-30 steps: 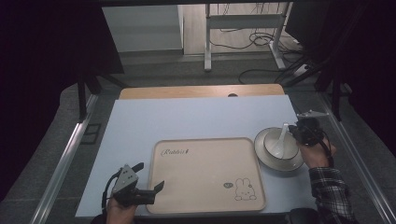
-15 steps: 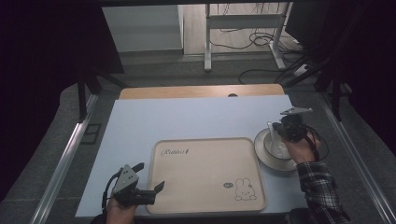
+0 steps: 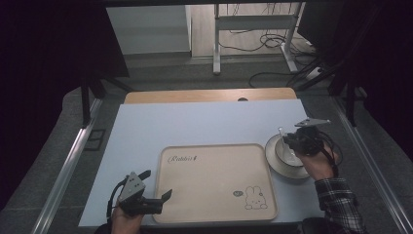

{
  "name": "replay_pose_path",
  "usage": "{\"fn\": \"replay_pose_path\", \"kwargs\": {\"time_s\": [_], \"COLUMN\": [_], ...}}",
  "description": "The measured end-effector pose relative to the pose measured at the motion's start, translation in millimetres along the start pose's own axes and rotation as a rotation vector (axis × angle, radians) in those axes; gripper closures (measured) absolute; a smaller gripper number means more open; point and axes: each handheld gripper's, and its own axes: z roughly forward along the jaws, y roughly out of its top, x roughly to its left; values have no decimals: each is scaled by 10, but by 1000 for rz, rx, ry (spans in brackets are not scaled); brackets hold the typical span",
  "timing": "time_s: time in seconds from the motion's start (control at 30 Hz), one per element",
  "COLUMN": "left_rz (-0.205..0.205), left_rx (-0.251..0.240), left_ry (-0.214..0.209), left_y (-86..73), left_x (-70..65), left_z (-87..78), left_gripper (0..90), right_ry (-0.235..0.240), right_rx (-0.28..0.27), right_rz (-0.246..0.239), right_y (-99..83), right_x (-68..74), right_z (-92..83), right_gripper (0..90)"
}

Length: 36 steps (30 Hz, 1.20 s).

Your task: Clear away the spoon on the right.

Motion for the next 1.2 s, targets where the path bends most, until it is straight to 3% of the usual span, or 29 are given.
{"fn": "replay_pose_path", "kwargs": {"time_s": [0.33, 0.77, 1.0, 1.2], "left_rz": [0, 1, 2, 2], "left_rx": [0, 1, 0, 0], "left_ry": [0, 0, 0, 0], "left_y": [0, 0, 0, 0], "left_x": [0, -1, -2, -1], "left_z": [-1, 1, -1, -1], "left_gripper": [23, 23, 23, 24], "right_ry": [-10, -21, -26, -14], "right_rx": [13, 21, 29, 30], "right_rz": [15, 26, 5, 23], "right_y": [-81, -133, -122, -114], "right_x": [30, 34, 67, 58], "right_z": [101, 141, 144, 118], "right_gripper": [675, 738, 758, 761]}}
